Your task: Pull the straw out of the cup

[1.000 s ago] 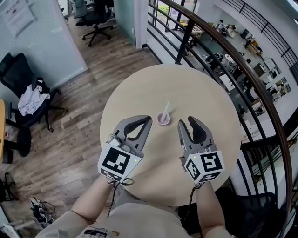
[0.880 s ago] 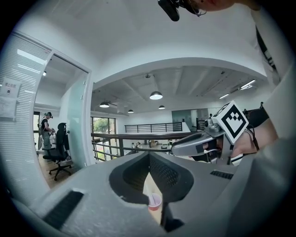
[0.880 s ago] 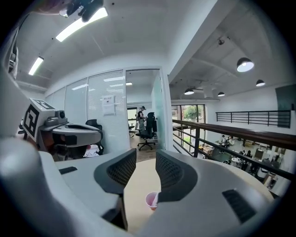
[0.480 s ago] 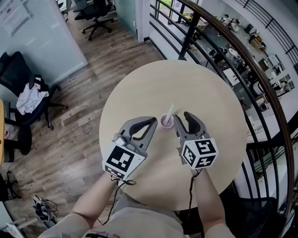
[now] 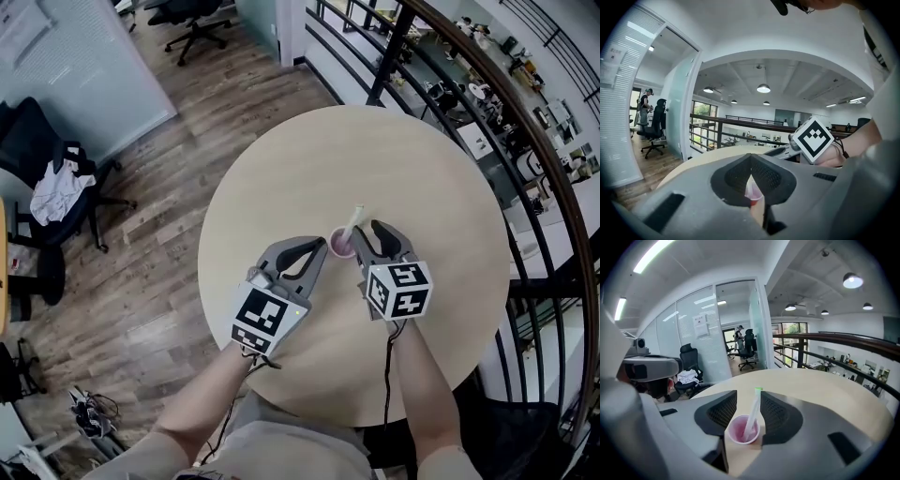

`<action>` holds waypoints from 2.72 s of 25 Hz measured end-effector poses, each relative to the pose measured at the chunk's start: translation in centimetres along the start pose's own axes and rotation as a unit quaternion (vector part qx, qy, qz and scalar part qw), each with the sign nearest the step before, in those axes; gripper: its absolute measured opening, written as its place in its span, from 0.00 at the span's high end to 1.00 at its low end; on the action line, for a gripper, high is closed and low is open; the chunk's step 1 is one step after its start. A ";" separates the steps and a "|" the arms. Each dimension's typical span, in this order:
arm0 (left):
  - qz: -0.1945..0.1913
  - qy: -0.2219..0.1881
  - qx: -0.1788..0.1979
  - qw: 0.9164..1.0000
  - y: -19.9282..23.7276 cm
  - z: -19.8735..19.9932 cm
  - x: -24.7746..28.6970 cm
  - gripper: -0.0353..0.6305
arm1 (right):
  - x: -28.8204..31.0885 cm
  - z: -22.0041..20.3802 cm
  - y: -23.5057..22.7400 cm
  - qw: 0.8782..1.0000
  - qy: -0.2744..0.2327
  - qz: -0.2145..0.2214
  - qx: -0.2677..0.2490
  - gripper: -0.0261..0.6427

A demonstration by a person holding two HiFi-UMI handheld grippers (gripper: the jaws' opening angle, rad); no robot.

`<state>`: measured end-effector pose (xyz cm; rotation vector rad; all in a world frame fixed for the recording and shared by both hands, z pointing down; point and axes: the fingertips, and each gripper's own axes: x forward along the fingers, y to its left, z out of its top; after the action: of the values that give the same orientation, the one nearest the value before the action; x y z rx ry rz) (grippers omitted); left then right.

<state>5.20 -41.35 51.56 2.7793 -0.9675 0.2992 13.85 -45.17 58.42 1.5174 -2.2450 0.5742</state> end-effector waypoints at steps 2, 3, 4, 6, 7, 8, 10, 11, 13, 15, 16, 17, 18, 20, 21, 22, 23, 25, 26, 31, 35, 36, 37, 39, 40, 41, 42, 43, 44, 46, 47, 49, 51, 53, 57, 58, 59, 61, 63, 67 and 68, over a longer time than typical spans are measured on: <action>0.002 0.009 -0.008 1.000 0.5 -1.0 0.4 0.93 | 1.6 -0.8 -0.2 1.000 0.013 -0.004 0.010 0.74; 0.003 0.013 -0.011 1.000 0.7 -1.4 0.6 0.93 | 2.3 -1.1 -0.3 1.000 0.019 -0.006 0.012 0.74; 0.004 0.018 -0.012 1.000 0.9 -1.7 0.8 0.93 | 2.9 -1.4 -0.3 1.000 0.026 -0.008 0.013 0.74; 0.006 0.028 -0.013 1.000 1.1 -2.4 1.1 0.93 | 3.6 -2.0 -0.6 0.999 0.039 -0.011 0.020 0.74; 0.006 0.031 -0.014 0.999 1.1 -2.8 1.3 0.93 | 3.9 -2.2 -0.8 0.999 0.043 -0.011 0.026 0.74; 0.004 0.032 -0.018 0.999 1.2 -3.0 1.4 0.93 | 4.2 -2.4 -1.0 0.998 0.046 -0.011 0.031 0.74; -0.004 0.031 -0.025 0.999 1.0 -3.3 1.7 0.93 | 4.7 -2.8 -1.4 0.998 0.054 -0.010 0.036 0.74; -0.008 0.032 -0.027 0.999 0.9 -3.5 1.9 0.93 | 4.9 -3.1 -1.6 0.997 0.061 -0.009 0.034 0.74; -0.013 0.038 -0.025 0.999 0.5 -4.0 2.1 0.93 | 5.2 -4.0 -1.8 0.996 0.078 -0.006 0.034 0.74; -0.014 0.046 -0.025 0.999 0.1 -4.8 2.2 0.93 | 5.4 -4.9 -1.9 0.996 0.085 -0.002 0.039 0.74; -0.014 0.049 -0.025 0.998 0.0 -5.3 2.2 0.93 | 5.6 -5.3 -1.9 0.995 0.085 0.000 0.041 0.74; -0.013 0.052 -0.025 0.998 0.0 -5.5 2.2 0.93 | 5.7 -5.4 -1.9 0.995 0.084 0.003 0.044 0.75; -0.013 0.054 -0.026 0.998 0.0 -5.7 2.1 0.93 | 5.8 -5.4 -1.8 0.995 0.083 0.005 0.047 0.80; -0.013 0.060 -0.028 0.998 0.0 -5.8 2.1 0.93 | 5.8 -5.2 -1.6 0.996 0.081 0.010 0.048 0.85; -0.013 0.064 -0.030 0.997 -0.1 -6.0 2.1 0.93 | 5.8 -5.2 -1.6 0.996 0.080 0.013 0.047 0.86; -0.014 0.066 -0.032 0.997 -0.3 -6.3 2.1 0.93 | 5.7 -5.2 -1.6 0.996 0.078 0.015 0.046 0.87; -0.014 0.067 -0.034 0.997 -0.5 -6.5 2.0 0.93 | 5.6 -5.1 -1.5 0.996 0.074 0.017 0.044 0.87; -0.013 0.067 -0.037 0.997 -0.5 -6.8 1.6 0.93 | 5.4 -4.7 -1.3 0.997 0.062 0.018 0.045 0.88; -0.012 0.067 -0.039 0.997 -0.4 -6.9 1.4 0.93 | 5.3 -4.4 -1.2 0.997 0.054 0.018 0.048 0.88; -0.003 0.066 -0.056 0.996 0.5 -6.4 0.2 0.93 | 3.0 -0.9 0.0 0.998 0.003 0.020 0.057 0.88; 0.003 0.057 -0.052 0.997 0.5 -4.7 -1.2 0.93 | -0.1 1.7 1.4 0.998 -0.024 0.019 0.045 0.88; 0.003 0.054 -0.045 0.998 0.4 -4.1 -1.5 0.93 | -0.9 2.3 1.7 0.998 -0.033 0.019 0.043 0.88; 0.003 0.049 -0.040 0.998 0.2 -3.5 -1.9 0.93 | -1.8 2.9 2.1 0.998 -0.042 0.020 0.041 0.88; 0.005 0.035 -0.035 0.999 -0.1 -1.8 -2.7 0.93 | -3.8 4.3 2.8 0.997 -0.060 0.021 0.034 0.88; 0.005 0.029 -0.032 0.999 -0.3 -1.0 -3.0 0.93 | -4.8 5.0 3.1 0.997 -0.069 0.021 0.030 0.88; 0.004 0.023 -0.028 0.999 -0.6 -0.2 -3.4 0.93 | -5.8 5.8 3.3 0.996 -0.078 0.021 0.026 0.88; 0.004 0.017 -0.025 1.000 -0.9 0.5 -3.7 0.93 | -6.9 6.4 3.6 0.996 -0.088 0.021 0.022 0.88; 0.003 0.012 -0.021 1.000 -1.2 1.2 -4.1 0.93 | -7.9 7.1 3.8 0.995 -0.098 0.021 0.019 0.88; 0.003 0.006 -0.018 1.000 -1.5 1.9 -4.6 0.93 | -9.0 7.8 4.0 0.994 -0.108 0.020 0.016 0.88; 0.003 -0.005 -0.011 1.000 -1.9 3.2 -5.6 0.93 | -11.0 9.1 4.6 0.991 -0.129 0.018 0.009 0.88; 0.004 -0.010 -0.007 1.000 -2.1 3.9 -6.2 0.93 | -12.1 9.7 5.0 0.990 -0.138 0.019 0.007 0.88; 0.007 -0.017 0.004 1.000 -2.4 5.3 -7.5 0.93 | -14.2 11.1 5.9 0.987 -0.158 0.021 0.003 0.88; 0.004 -0.025 0.023 0.999 -3.2 6.8 -8.7 0.93 | -16.7 12.5 6.8 0.984 -0.176 0.021 -0.006 0.88; 0.000 -0.037 0.046 0.998 -4.3 8.4 -9.6 0.93 | -19.2 13.8 7.5 0.980 -0.196 0.019 -0.017 0.88; 0.002 -0.090 0.051 0.995 -6.1 12.2 -12.0 0.93 | -23.6 15.4 9.3 0.973 -0.228 0.014 -0.041 0.88; 0.003 -0.100 0.050 0.994 -6.5 13.0 -12.7 0.93 | -24.5 15.6 9.9 0.971 -0.233 0.015 -0.048 0.88; 0.005 -0.108 0.051 0.993 -6.8 13.6 -13.3 0.93 | -25.3 15.8 10.4 0.970 -0.238 0.017 -0.054 0.88; 0.009 -0.119 0.050 0.992 -7.6 14.8 -14.4 0.93 | -26.9 16.0 11.4 0.966 -0.250 0.021 -0.059 0.88; 0.012 -0.122 0.048 0.991 -8.7 15.9 -15.4 0.93 | -28.8 16.1 12.2 0.963 -0.261 0.024 -0.064 0.88; 0.012 -0.129 0.088 0.988 -11.0 16.9 -17.1 0.93 | -32.6 16.0 13.5 0.956 -0.282 0.028 -0.072 0.88; 0.014 -0.135 0.096 0.986 -11.5 17.1 -17.6 0.93 | -33.4 15.9 13.8 0.955 -0.286 0.030 -0.073 0.88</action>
<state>1.11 -26.15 29.49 3.0424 -1.0893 0.0184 11.50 -22.75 26.01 1.7013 -2.6833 -0.0393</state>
